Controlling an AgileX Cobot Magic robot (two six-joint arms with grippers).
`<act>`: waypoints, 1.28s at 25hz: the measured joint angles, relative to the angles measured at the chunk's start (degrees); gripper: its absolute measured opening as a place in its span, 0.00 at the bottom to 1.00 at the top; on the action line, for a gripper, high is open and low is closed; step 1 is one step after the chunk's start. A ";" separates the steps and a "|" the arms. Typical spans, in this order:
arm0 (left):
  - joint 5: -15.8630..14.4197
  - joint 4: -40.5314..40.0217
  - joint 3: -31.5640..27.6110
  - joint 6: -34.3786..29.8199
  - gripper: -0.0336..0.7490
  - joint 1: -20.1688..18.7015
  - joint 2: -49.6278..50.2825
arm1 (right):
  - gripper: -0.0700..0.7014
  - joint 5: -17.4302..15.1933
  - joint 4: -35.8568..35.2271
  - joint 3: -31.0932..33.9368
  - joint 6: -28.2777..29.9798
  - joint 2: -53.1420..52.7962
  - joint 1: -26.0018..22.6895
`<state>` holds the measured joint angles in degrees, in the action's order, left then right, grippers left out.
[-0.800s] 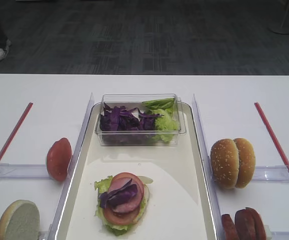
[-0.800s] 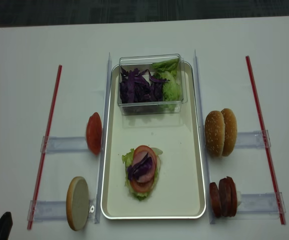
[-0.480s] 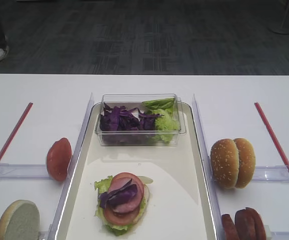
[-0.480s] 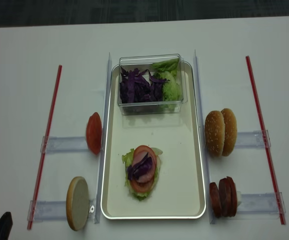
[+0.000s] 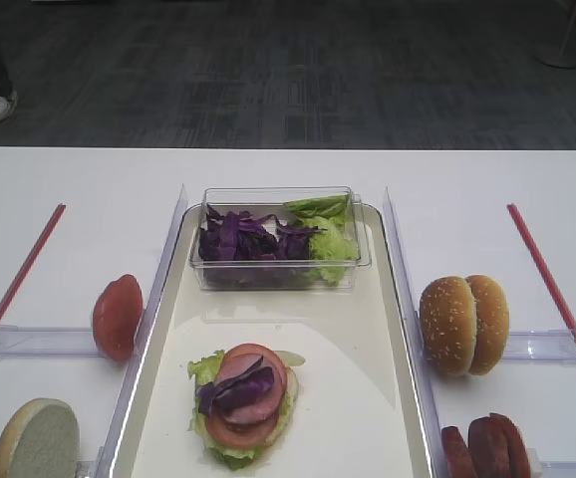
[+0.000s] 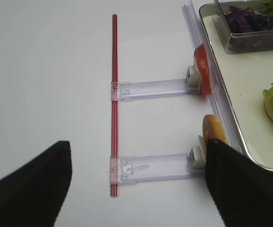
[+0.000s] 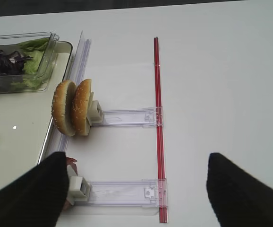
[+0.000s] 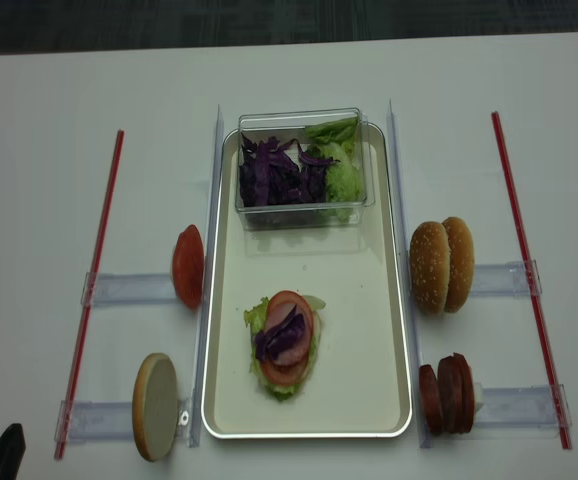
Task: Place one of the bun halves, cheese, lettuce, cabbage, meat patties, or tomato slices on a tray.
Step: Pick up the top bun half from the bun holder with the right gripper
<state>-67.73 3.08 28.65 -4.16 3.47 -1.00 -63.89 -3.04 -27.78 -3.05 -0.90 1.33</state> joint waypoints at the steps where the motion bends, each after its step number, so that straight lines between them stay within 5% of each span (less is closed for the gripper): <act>1: 0.00 0.00 0.00 0.00 0.74 0.00 0.00 | 0.88 0.00 0.00 0.00 0.00 0.00 0.00; 7: 0.00 0.00 0.00 0.00 0.74 0.00 0.00 | 0.88 0.09 -0.10 -1.04 0.00 1.77 0.00; 18: 0.00 0.00 0.00 0.00 0.74 0.00 0.00 | 0.88 -0.13 -1.06 -13.66 0.00 19.09 0.00; 32: 0.00 0.00 0.00 0.00 0.74 0.00 0.00 | 0.77 -2.11 -14.84 -23.11 3.89 40.69 0.00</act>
<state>-67.73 3.08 28.65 -4.16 3.47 -1.00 -65.99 -17.88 -50.89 0.84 39.80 1.33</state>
